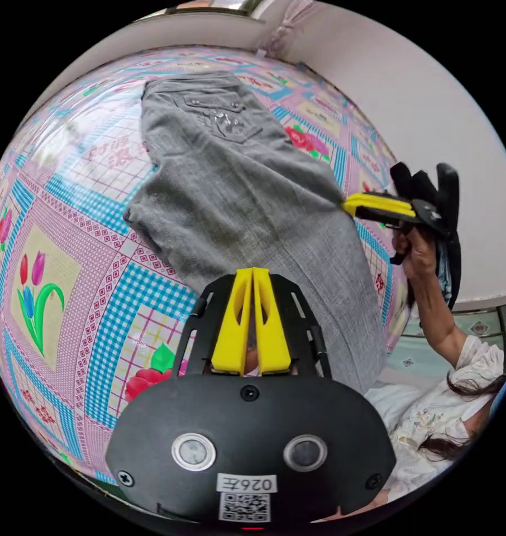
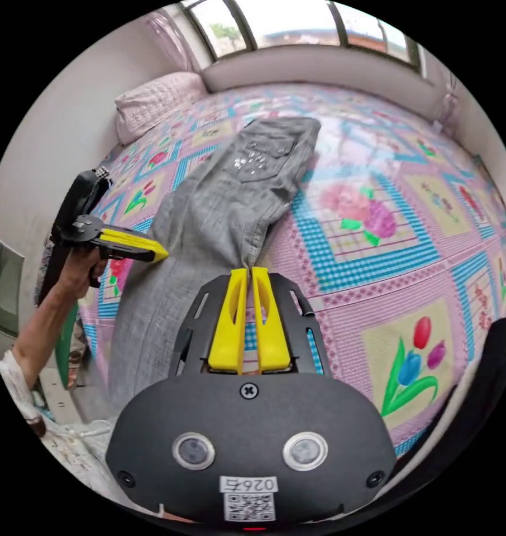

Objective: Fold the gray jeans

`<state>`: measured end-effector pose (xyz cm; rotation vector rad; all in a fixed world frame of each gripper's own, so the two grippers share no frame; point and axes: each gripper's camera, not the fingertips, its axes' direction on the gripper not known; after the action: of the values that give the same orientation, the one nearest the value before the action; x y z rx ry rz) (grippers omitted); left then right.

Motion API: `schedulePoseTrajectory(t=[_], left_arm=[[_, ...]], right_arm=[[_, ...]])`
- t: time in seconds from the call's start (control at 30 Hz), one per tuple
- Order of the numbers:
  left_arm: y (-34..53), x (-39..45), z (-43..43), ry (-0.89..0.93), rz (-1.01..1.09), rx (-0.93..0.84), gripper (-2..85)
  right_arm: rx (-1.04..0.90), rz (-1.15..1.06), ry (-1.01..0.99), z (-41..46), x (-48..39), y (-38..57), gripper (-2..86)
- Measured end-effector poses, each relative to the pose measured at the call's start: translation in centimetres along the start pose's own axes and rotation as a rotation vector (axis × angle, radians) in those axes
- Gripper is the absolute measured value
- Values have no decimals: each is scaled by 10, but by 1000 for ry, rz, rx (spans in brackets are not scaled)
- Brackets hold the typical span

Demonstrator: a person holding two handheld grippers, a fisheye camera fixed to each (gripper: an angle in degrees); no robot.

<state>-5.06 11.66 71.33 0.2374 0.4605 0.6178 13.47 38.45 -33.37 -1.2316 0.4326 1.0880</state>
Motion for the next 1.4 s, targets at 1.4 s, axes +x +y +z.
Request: schedulePoseTrajectory(t=[1.4], left_arm=[[-260,-183,-184,224,173,182,41]], right_arm=[[75,142,-117,62,103,-241,10]])
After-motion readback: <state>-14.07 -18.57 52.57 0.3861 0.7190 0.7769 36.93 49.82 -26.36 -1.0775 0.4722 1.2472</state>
